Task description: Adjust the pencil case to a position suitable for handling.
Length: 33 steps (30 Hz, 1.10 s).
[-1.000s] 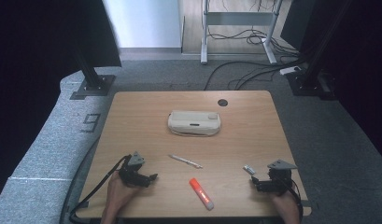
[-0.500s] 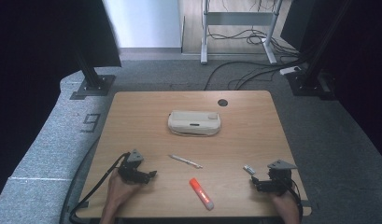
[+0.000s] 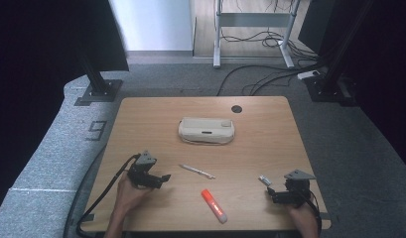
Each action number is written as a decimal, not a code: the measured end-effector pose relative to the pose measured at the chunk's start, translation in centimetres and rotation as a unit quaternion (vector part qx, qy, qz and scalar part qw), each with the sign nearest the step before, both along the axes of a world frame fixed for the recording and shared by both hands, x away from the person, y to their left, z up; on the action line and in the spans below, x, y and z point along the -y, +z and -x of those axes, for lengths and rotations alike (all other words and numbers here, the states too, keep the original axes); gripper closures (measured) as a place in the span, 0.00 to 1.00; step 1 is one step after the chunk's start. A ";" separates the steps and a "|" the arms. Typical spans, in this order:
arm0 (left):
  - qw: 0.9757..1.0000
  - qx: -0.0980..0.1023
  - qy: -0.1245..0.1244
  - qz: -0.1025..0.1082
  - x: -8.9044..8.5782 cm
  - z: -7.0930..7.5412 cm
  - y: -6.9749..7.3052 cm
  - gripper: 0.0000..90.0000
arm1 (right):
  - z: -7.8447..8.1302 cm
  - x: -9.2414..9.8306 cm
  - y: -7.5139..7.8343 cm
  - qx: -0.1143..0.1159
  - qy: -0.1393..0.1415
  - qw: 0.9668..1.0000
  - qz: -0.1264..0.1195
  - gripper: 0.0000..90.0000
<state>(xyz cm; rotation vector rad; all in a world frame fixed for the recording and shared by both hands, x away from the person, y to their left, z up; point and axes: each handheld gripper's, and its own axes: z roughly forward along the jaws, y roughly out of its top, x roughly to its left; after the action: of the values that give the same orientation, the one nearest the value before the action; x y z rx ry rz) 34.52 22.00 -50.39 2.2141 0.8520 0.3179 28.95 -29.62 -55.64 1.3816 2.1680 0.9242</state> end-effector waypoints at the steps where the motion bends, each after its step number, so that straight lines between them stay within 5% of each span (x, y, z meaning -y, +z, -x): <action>1: 1.000 0.000 0.000 0.000 0.0 0.0 0.0 0.13 | 0.0 0.0 0.0 0.000 0.000 1.000 0.000 0.00; 24: 0.999 -0.001 -0.037 0.006 3.8 -6.3 3.7 0.16 | 0.0 0.0 0.0 0.000 -0.001 1.000 0.000 0.00; 33: 0.998 -0.002 -0.054 -0.018 5.1 -8.4 4.5 0.15 | 0.0 0.0 0.0 0.000 -0.001 1.000 0.000 0.00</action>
<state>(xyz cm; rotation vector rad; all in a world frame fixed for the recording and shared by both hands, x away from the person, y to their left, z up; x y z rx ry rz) 42.87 16.91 -45.91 2.2849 0.7316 0.2790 28.97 -29.59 -55.64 1.3834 2.1666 0.9234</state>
